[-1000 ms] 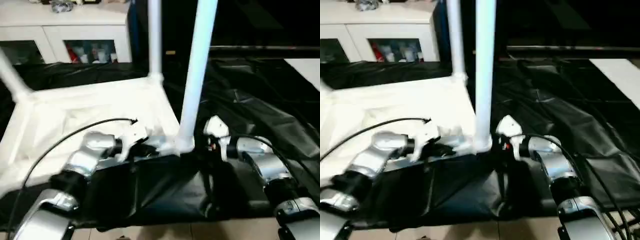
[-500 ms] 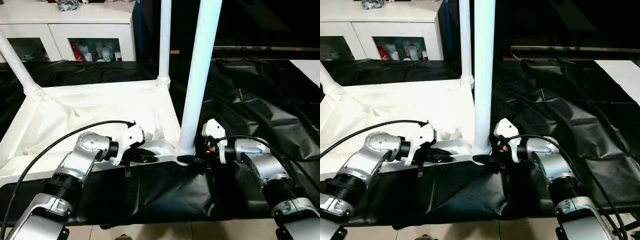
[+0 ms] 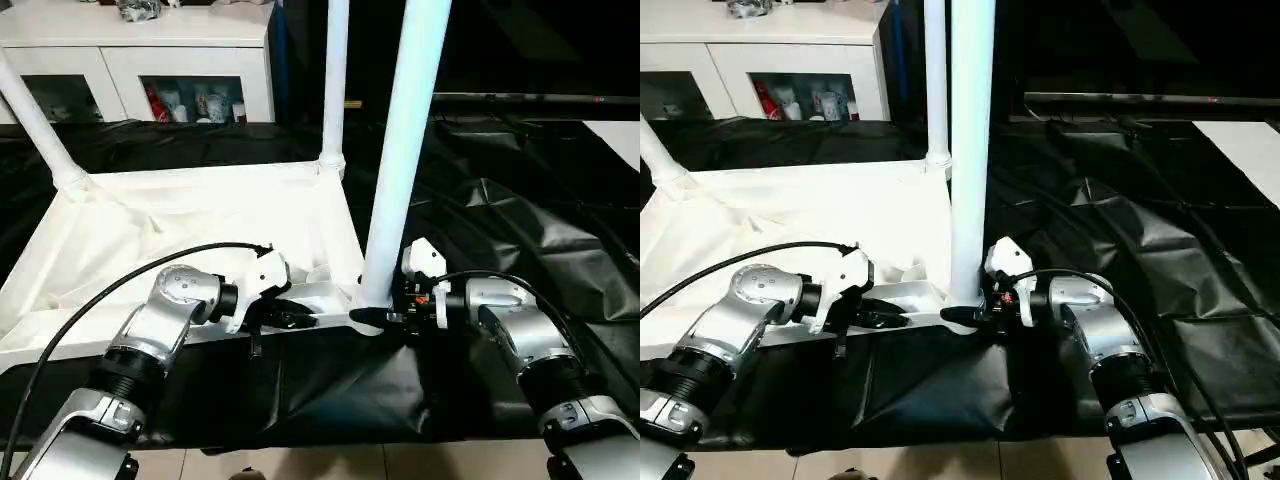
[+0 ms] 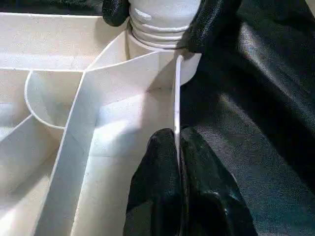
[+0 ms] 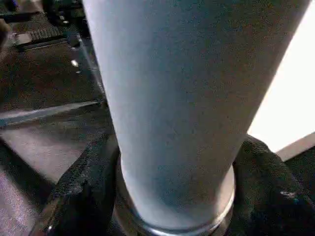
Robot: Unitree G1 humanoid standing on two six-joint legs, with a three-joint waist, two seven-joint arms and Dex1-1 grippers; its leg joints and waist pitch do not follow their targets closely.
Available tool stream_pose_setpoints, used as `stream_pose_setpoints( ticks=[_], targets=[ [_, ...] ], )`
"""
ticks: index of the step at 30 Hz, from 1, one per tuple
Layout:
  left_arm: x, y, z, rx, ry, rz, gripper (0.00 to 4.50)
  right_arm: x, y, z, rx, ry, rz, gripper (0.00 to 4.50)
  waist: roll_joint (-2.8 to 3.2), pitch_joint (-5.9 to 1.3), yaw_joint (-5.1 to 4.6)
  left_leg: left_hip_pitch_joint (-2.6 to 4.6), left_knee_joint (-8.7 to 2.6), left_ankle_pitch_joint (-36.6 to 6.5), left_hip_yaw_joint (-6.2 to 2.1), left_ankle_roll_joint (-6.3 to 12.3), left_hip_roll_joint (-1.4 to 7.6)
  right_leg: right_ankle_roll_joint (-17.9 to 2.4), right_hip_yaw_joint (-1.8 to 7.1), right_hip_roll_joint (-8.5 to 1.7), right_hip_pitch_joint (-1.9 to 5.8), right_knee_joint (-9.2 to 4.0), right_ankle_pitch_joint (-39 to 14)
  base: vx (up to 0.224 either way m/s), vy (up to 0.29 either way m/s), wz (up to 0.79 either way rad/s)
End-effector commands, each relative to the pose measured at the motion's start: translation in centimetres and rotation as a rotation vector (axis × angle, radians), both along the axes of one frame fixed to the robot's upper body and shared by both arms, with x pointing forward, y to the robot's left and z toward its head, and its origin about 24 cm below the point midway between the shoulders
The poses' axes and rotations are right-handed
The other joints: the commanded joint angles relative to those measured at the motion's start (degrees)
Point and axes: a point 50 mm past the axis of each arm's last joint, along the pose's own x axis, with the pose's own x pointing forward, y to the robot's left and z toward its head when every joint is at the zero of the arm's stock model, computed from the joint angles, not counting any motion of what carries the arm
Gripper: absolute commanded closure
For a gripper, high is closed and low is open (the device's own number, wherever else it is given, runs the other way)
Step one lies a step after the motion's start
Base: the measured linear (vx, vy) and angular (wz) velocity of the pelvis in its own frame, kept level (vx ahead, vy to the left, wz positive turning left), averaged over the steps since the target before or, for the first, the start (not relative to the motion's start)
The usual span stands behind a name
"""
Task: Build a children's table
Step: Rotate leg to tighten
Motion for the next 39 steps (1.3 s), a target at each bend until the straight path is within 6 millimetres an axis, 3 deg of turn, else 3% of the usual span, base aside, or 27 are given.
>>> stream_pose_setpoints(
  ticks=[1, 4, 6, 7, 9, 11, 12, 13, 15, 18, 19, 20, 23, 25, 28, 29, 33, 34, 39],
  targets=[
    [0.5, -0.8, 0.7, -0.049, -0.047, 0.017, 4.50, 0.3, 0.5, 0.4, 0.005, -0.015, 0.005, 1.77, -1.25, -3.97, -0.13, 0.41, -3.37, -12.5, 0.21, 3.09, 1.08, -9.1, 2.56, -2.99, 3.33, -4.13, -18.4, 0.000, 0.000, 0.00],
    [1.5, -1.1, 0.2, -0.005, -0.074, 0.138, 4.50, 0.4, 0.8, -1.3, -0.038, -0.005, -0.144, 1.78, -1.33, -3.88, -0.26, 0.43, -3.38, -12.6, 0.24, 2.92, 1.05, -9.3, 2.57, -2.92, 3.17, -4.11, -18.3, 0.000, 0.000, 0.00],
    [2.6, -2.4, 0.0, -0.007, -0.106, 0.269, 4.50, 0.7, 1.5, -2.9, -0.078, 0.005, -0.344, 1.78, -1.28, -3.53, -0.51, 1.09, -3.67, -15.1, 0.12, 1.05, 0.82, -8.0, 2.51, -3.09, 2.93, -4.94, -23.5, 0.000, 0.000, 0.00],
    [3.0, -2.9, 0.0, -0.004, -0.115, 0.320, 4.50, 0.9, 1.8, -3.3, -0.067, 0.023, -0.434, 1.78, -1.32, -3.44, -0.71, 0.96, -3.86, -15.7, 0.04, 0.74, 0.82, -7.4, 2.46, -3.16, 3.08, -5.07, -25.0, 0.000, 0.000, 0.00],
    [3.5, -3.6, -0.2, 0.003, -0.113, 0.379, 4.50, 1.3, 2.4, -3.6, -0.035, 0.060, -0.548, 1.78, -1.33, -3.32, -1.10, 1.61, -3.99, -19.0, -0.16, 0.02, 0.75, -5.6, 2.28, -3.23, 2.71, -5.82, -29.8, 0.000, 0.000, 0.00],
    [3.8, -4.1, -0.2, -0.003, -0.122, 0.430, 4.50, 1.5, 3.0, -3.6, -0.027, 0.068, -0.609, 1.78, -1.19, -3.24, -1.48, 1.49, -4.10, -20.3, -0.34, 0.07, 0.51, -4.4, 1.99, -3.23, 2.90, -6.30, -32.2, 0.000, 0.000, 0.00],
    [3.8, -4.1, -0.2, -0.003, -0.122, 0.430, 4.50, 1.5, 3.0, -3.6, -0.027, 0.068, -0.609, 1.78, -1.21, -3.24, -1.60, 1.74, -4.10, -20.7, -0.30, 0.01, 0.54, -4.1, 2.03, -3.21, 2.65, -6.53, -32.5, 0.000, 0.000, 0.00],
    [4.2, -5.3, -0.1, -0.017, -0.132, 0.479, 4.50, 1.9, 4.6, -3.4, -0.002, 0.088, -0.670, 1.78, -1.12, -3.24, -1.81, 1.83, -4.06, -21.0, -0.33, 0.13, 0.48, -4.1, 2.05, -3.21, 2.58, -6.65, -32.5, 0.000, 0.000, 0.00],
    [4.3, -6.2, 0.0, -0.022, -0.142, 0.474, 4.50, 2.1, 6.3, -2.8, 0.028, 0.073, -0.639, 1.78, -1.05, -3.29, -2.12, 1.80, -4.07, -21.5, -0.44, 0.33, 0.35, -3.7, 1.80, -3.23, 2.67, -6.96, -33.3, 0.000, 0.000, 0.00],
    [4.2, -6.7, 0.1, -0.020, -0.155, 0.428, 4.50, 2.0, 8.1, -1.9, 0.053, 0.011, -0.542, 1.78, -1.14, -3.55, -2.08, 1.48, -4.35, -20.5, -0.49, 0.96, 0.56, -4.0, 1.86, -3.28, 3.08, -6.72, -30.2, 0.000, 0.000, 0.00],
    [4.1, -6.6, 0.1, -0.022, -0.157, 0.405, 4.50, 1.9, 8.3, -1.5, 0.078, -0.006, -0.510, 1.09, -1.15, -3.61, -2.03, 1.43, -4.38, -20.0, -0.45, 1.14, 0.59, -4.2, 1.91, -3.29, 3.13, -6.65, -29.2, 0.000, 0.000, 0.00],
    [4.0, -6.5, 0.3, -0.031, -0.157, 0.367, 4.50, 2.0, 8.2, -1.2, 0.105, -0.008, -0.489, 1.09, -1.47, -3.72, -1.93, 1.28, -4.44, -18.7, -0.35, 1.49, 0.69, -4.8, 2.06, -3.31, 3.27, -6.39, -27.0, 0.000, 0.000, 0.00],
    [3.6, -5.9, 0.2, -0.038, -0.140, 0.300, 4.50, 2.2, 7.3, -0.6, 0.134, -0.011, -0.449, 1.07, -1.43, -3.76, -1.81, 0.86, -4.39, -17.0, -0.26, 2.26, 0.78, -6.2, 2.23, -3.42, 3.55, -5.81, -24.2, 0.000, 0.000, 0.00],
    [3.1, -5.1, 0.3, -0.046, -0.129, 0.233, 4.50, 2.3, 5.9, -0.2, 0.116, -0.042, -0.389, 0.65, -1.57, -3.81, -1.70, 0.90, -4.26, -16.3, -0.15, 2.66, 0.78, -6.6, 2.28, -3.51, 3.56, -5.75, -23.9, 0.000, 0.000, 0.00],
    [2.9, -4.6, 0.4, -0.052, -0.137, 0.205, 4.50, 2.4, 4.8, 0.2, 0.119, -0.044, -0.354, 0.49, -1.38, -4.03, -1.52, 0.61, -4.02, -13.2, 0.02, 3.35, 1.02, -8.3, 2.35, -3.35, 3.71, -5.02, -18.9, 0.000, 0.000, 0.00],
    [2.8, -4.2, 0.4, -0.054, -0.126, 0.189, 4.50, 2.4, 4.2, 0.4, 0.126, -0.046, -0.324, 0.20, -1.35, -4.10, -1.49, 0.62, -3.91, -12.3, 0.12, 3.54, 1.04, -9.3, 2.35, -3.21, 3.77, -4.71, -16.7, 0.000, 0.000, 0.00],
    [2.2, -2.9, 0.4, -0.042, -0.104, 0.118, 4.50, 1.9, 2.1, 1.0, 0.099, -0.034, -0.196, 0.07, -1.19, -4.38, -1.17, 0.23, -3.29, -9.1, 0.28, 5.11, 1.15, -12.1, 2.34, -2.98, 3.85, -3.53, -9.4, 0.000, 0.000, 0.00],
    [2.1, -2.7, 0.5, -0.042, -0.101, 0.102, 4.50, 1.7, 1.6, 1.0, 0.081, -0.027, -0.163, 0.03, -1.34, -4.31, -1.18, -0.03, -3.18, -8.9, 0.27, 5.35, 1.12, -12.4, 2.36, -2.95, 3.91, -3.31, -8.7, 0.000, 0.000, 0.00],
    [1.6, -1.6, 0.9, -0.056, -0.079, 0.043, 4.50, 1.4, 0.2, 0.9, -0.023, -0.057, -0.081, 0.03, -1.24, -4.09, -1.02, 0.42, -3.33, -12.0, 0.31, 4.30, 1.28, -12.0, 2.43, -3.14, 3.50, -3.77, -13.6, 0.000, 0.000, 0.00]
  ],
)
